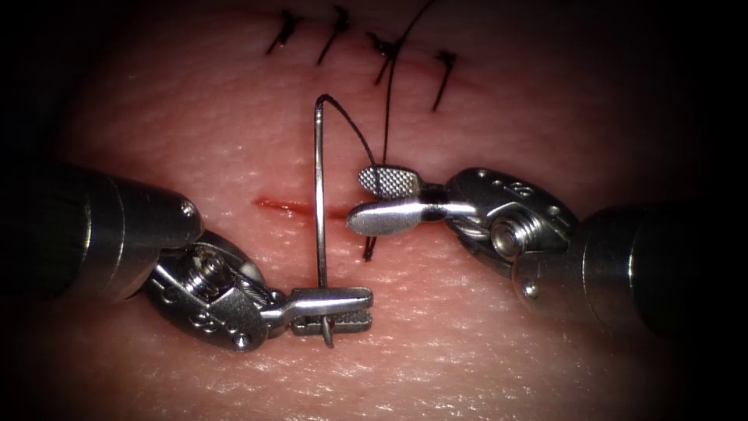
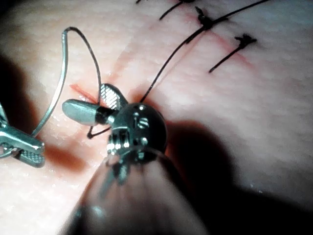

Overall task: Wound Closure
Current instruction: Move the right gripper from behind the suture, then hand the needle from the left to the right.

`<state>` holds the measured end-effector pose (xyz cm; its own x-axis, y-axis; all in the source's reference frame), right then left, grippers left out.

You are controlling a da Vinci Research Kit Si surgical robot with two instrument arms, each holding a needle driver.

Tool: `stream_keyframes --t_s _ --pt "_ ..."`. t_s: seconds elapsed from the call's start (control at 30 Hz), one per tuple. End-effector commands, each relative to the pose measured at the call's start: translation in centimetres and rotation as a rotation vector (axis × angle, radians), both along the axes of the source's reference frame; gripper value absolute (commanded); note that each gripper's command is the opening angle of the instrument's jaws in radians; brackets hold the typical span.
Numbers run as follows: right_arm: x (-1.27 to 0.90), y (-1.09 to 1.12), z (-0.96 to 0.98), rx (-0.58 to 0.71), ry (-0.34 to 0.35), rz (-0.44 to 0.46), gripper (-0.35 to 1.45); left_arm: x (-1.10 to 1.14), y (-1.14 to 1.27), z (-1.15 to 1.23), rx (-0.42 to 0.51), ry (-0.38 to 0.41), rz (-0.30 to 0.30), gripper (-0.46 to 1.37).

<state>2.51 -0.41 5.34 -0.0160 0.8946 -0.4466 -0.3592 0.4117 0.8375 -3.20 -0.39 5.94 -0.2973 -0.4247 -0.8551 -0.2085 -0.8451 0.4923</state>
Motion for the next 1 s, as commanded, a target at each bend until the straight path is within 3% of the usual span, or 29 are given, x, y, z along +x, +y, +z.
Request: stream_keyframes --t_s 0.03,0.43,1.0 --pt "0.0 0.0 0.0 -0.001 0.004 -0.002 1.09 0.0 0.0 0.0 0.003 0.005 0.009 -0.35" --pt "-0.02 0.02 0.0 -0.005 0.003 -0.007 1.1 -0.01 0.0 0.0 -0.008 0.01 0.01 -0.35" --pt "-0.23 0.07 0.02 -0.046 -0.029 -0.015 1.07 0.0 0.0 0.01 -0.025 0.015 0.014 -0.35"
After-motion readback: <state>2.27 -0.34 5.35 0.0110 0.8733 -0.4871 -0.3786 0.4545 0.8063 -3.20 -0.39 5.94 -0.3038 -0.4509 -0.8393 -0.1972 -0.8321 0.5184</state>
